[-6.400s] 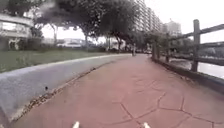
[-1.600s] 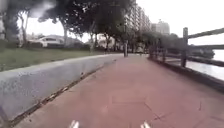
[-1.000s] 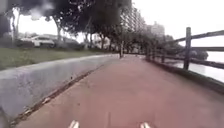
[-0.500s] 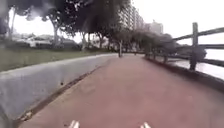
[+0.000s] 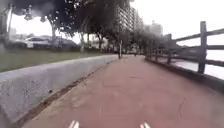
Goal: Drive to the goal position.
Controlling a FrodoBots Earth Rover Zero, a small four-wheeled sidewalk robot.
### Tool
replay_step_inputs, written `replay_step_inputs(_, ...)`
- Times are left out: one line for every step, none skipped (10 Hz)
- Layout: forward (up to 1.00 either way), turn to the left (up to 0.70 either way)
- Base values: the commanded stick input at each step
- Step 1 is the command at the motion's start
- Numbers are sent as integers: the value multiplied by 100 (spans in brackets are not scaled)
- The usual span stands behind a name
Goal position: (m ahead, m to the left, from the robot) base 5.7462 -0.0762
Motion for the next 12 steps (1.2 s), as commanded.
replay_step_inputs(70,-13)
replay_step_inputs(70,-27)
replay_step_inputs(70,-27)
replay_step_inputs(70,-27)
replay_step_inputs(70,-27)
replay_step_inputs(70,-27)
replay_step_inputs(70,-9)
replay_step_inputs(70,0)
replay_step_inputs(70,0)
replay_step_inputs(70,0)
replay_step_inputs(70,0)
replay_step_inputs(70,0)
